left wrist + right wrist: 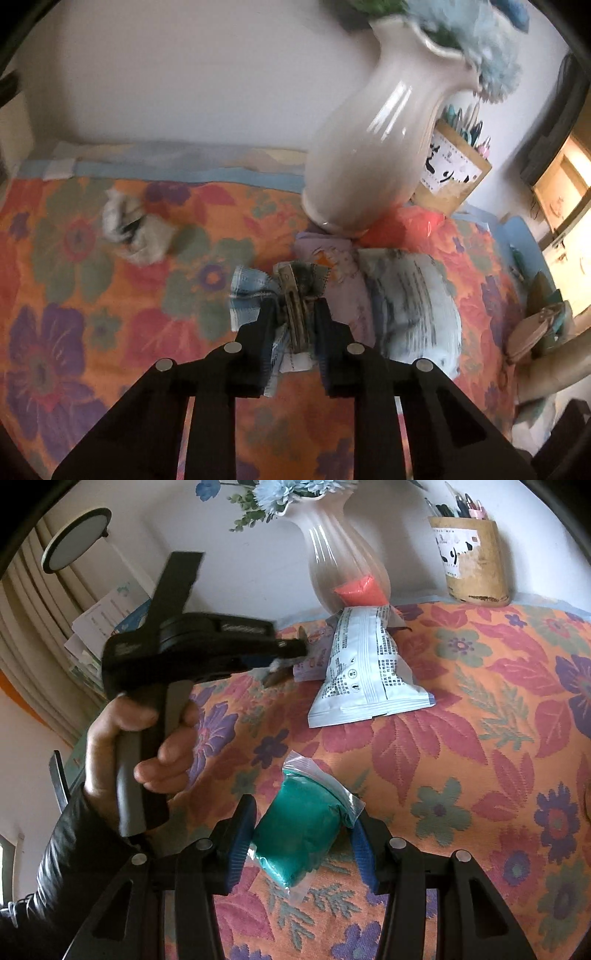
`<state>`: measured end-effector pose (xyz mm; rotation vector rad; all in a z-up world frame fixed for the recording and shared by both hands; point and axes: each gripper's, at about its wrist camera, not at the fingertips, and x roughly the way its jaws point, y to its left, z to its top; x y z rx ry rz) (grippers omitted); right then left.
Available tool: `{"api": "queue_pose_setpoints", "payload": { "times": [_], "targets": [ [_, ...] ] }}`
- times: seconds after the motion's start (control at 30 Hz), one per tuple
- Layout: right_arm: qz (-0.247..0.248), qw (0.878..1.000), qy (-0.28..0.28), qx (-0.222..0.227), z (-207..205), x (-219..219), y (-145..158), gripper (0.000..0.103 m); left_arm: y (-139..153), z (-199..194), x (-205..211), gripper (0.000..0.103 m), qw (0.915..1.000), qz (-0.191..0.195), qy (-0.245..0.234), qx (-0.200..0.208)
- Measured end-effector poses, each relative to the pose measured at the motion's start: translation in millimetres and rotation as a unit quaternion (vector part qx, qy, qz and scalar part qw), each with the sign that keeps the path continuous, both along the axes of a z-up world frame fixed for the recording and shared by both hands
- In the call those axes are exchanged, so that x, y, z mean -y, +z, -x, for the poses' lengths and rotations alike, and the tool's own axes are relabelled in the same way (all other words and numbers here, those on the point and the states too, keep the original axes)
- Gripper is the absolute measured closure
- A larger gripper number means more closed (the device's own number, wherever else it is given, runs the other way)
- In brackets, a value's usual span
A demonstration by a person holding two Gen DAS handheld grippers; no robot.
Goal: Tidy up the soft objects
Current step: 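Lift the checkered cloth with the left tool while the right tool lifts the green packet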
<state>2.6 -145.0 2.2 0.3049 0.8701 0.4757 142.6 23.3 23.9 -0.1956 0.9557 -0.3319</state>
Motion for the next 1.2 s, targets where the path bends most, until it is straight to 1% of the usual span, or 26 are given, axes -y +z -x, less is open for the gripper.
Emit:
{"api": "queue_pose_setpoints", "payload": {
  "times": [0.07, 0.17, 0.27, 0.33, 0.4, 0.47, 0.5, 0.53, 0.57, 0.7, 0.73, 0.8, 0.87, 0.9, 0.93, 0.97, 1.0, 1.1, 1.13, 1.2],
  "targets": [
    [0.002, 1.000, 0.002, 0.002, 0.7, 0.1, 0.2, 0.055, 3.6, 16.7, -11.2, 0.086, 0.9999, 0.016, -0.002, 0.001],
    [0.007, 1.000, 0.007, 0.005, 1.4, -0.7, 1.6, 0.055, 8.4, 57.5, -24.1, 0.086, 0.9997, 0.020, -0.009, 0.013],
    [0.013, 1.000, 0.012, 0.003, 2.9, -4.4, -0.5, 0.055, 2.8, 97.6, -25.6, 0.086, 0.9995, 0.024, -0.018, 0.007],
    [0.014, 1.000, 0.015, 0.002, 3.2, -5.8, -0.5, 0.047, -3.2, 122.6, -25.2, 0.086, 0.9996, 0.018, -0.017, 0.011],
    [0.014, 1.000, 0.003, 0.003, 4.9, -2.8, 1.5, 0.045, -6.0, 142.4, -19.4, 0.086, 0.9994, 0.007, -0.015, 0.031],
    [0.017, 0.999, -0.043, 0.030, 15.4, 9.5, 9.6, 0.042, -11.1, 151.9, -19.1, 0.086, 0.9989, 0.010, -0.011, 0.045],
    [0.010, 0.997, -0.065, 0.043, 23.0, 16.9, 13.5, 0.037, -10.8, 153.7, -18.3, 0.086, 0.9988, 0.007, -0.006, 0.049],
    [0.002, 0.995, -0.085, 0.043, 30.5, 23.6, 14.0, 0.030, -7.2, 155.0, -19.9, 0.085, 0.9981, 0.003, -0.003, 0.062],
    [-0.005, 0.995, -0.092, 0.035, 35.7, 26.8, 13.2, 0.030, -4.9, 155.0, -17.0, 0.085, 0.9972, 0.003, -0.002, 0.075],
    [-0.041, 0.996, -0.082, -0.007, 49.1, 23.9, 3.6, 0.030, -6.3, 153.8, -18.3, 0.085, 0.9973, -0.001, -0.002, 0.074],
    [-0.043, 0.996, -0.074, -0.013, 50.5, 18.1, 1.7, 0.030, -5.9, 154.7, -18.1, 0.085, 0.9971, -0.001, -0.003, 0.076],
    [-0.026, 0.997, -0.064, -0.024, 50.2, 3.1, 0.8, 0.030, -4.9, 157.0, -18.7, 0.085, 0.9966, 0.003, -0.001, 0.082],
    [-0.005, 0.998, -0.052, -0.018, 49.2, -12.5, 4.1, 0.035, -4.0, 157.8, -22.5, 0.085, 0.9964, 0.012, 0.002, 0.084],
    [0.003, 0.999, -0.045, -0.017, 47.3, -20.8, 5.1, 0.040, -4.3, 158.0, -23.9, 0.085, 0.9964, 0.017, 0.002, 0.084],
    [0.014, 0.999, -0.041, -0.016, 44.5, -28.1, 5.6, 0.043, -4.4, 157.7, -24.5, 0.085, 0.9963, 0.021, 0.003, 0.083],
    [0.030, 0.998, -0.045, -0.016, 40.5, -34.9, 5.3, 0.045, -4.7, 157.2, -25.5, 0.085, 0.9964, 0.025, 0.004, 0.081],
    [0.050, 0.997, -0.054, -0.014, 36.0, -41.0, 4.1, 0.049, -5.1, 156.9, -25.8, 0.085, 0.9964, 0.026, 0.006, 0.080],
    [0.087, 0.993, -0.074, -0.002, 29.5, -48.3, 1.6, 0.061, -5.6, 157.2, -24.7, 0.085, 0.9964, 0.024, 0.004, 0.081],
    [0.091, 0.993, -0.076, 0.001, 28.8, -48.4, 1.0, 0.066, -5.6, 157.8, -23.5, 0.085, 0.9964, 0.022, 0.004, 0.082],
    [0.084, 0.993, -0.077, 0.002, 30.0, -44.8, 1.2, 0.068, -5.3, 159.0, -21.5, 0.085, 0.9964, 0.014, 0.004, 0.084]
  ]
}}
